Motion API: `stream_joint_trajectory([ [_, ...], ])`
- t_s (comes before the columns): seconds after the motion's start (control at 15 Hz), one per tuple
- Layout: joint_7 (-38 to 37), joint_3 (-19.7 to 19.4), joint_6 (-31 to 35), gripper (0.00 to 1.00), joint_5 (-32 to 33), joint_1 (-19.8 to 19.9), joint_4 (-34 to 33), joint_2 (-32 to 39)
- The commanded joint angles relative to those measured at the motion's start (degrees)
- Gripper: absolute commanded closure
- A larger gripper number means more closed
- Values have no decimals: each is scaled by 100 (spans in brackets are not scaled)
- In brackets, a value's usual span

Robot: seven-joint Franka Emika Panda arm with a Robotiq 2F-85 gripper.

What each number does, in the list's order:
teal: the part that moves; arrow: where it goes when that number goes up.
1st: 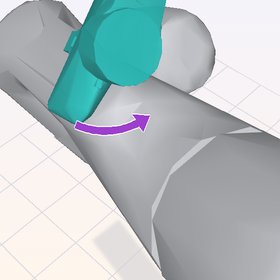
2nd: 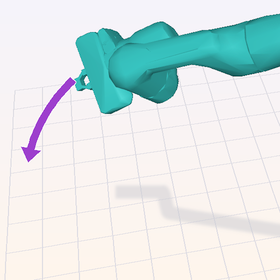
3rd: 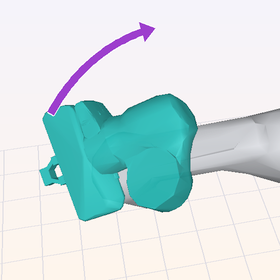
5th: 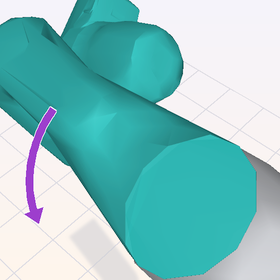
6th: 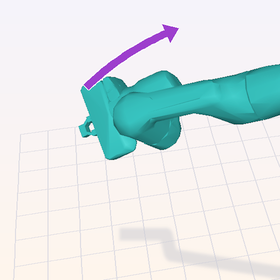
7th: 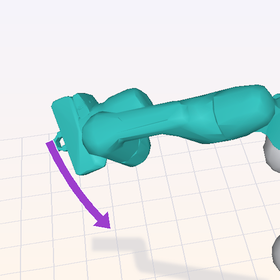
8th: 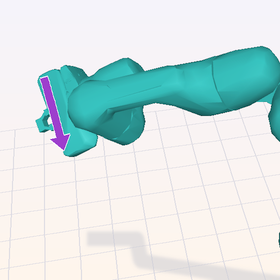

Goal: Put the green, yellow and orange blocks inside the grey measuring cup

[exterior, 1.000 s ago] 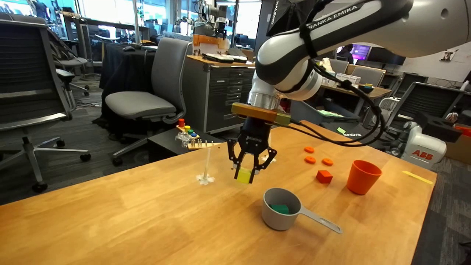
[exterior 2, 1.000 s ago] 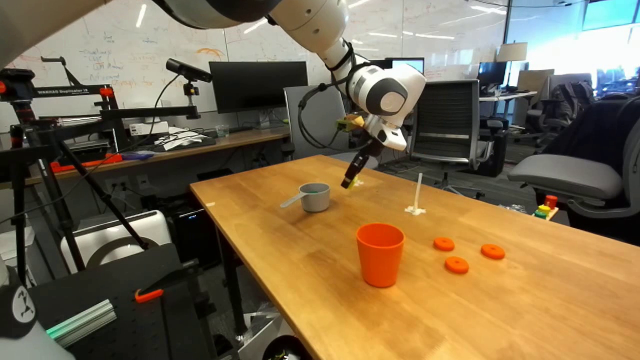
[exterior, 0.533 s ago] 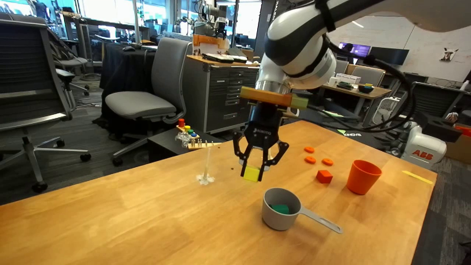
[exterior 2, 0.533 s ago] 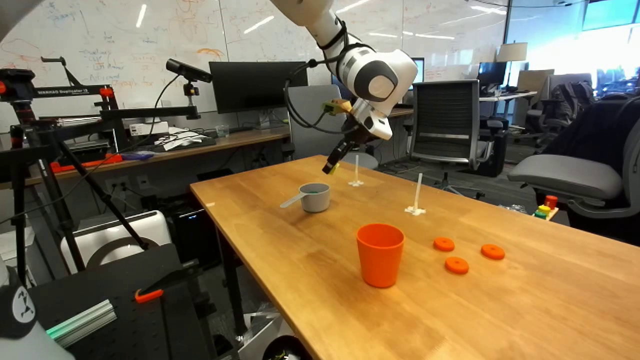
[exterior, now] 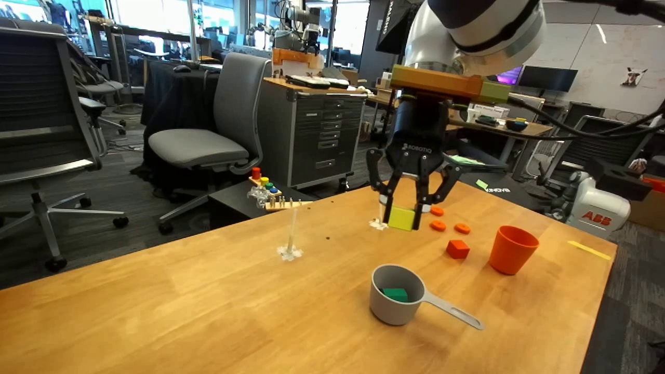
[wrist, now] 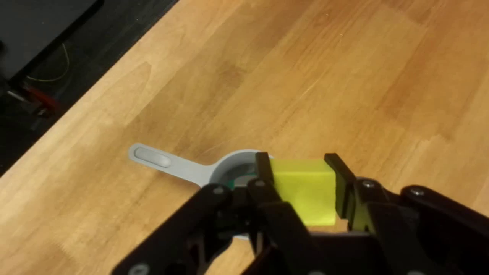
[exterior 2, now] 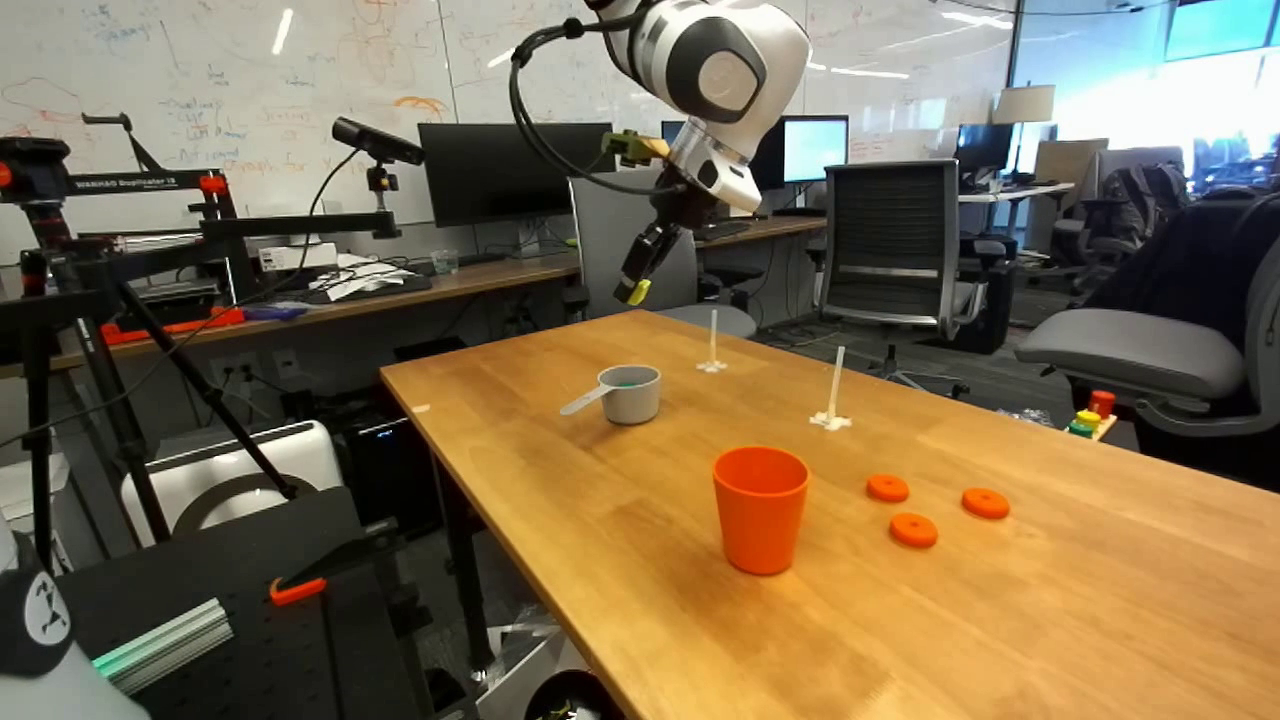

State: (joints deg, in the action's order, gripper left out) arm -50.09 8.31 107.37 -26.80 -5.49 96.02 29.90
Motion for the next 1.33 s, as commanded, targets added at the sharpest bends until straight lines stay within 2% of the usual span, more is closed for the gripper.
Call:
stream_joint_trajectory([
  [0.0, 362, -125, 173, 86, -206, -17, 822, -494],
  [0.6, 604, -428, 652, 86, 125, -92, 1134, -219],
  [1.27, 819, -368, 1035, 86, 73, -202, 1051, -71],
])
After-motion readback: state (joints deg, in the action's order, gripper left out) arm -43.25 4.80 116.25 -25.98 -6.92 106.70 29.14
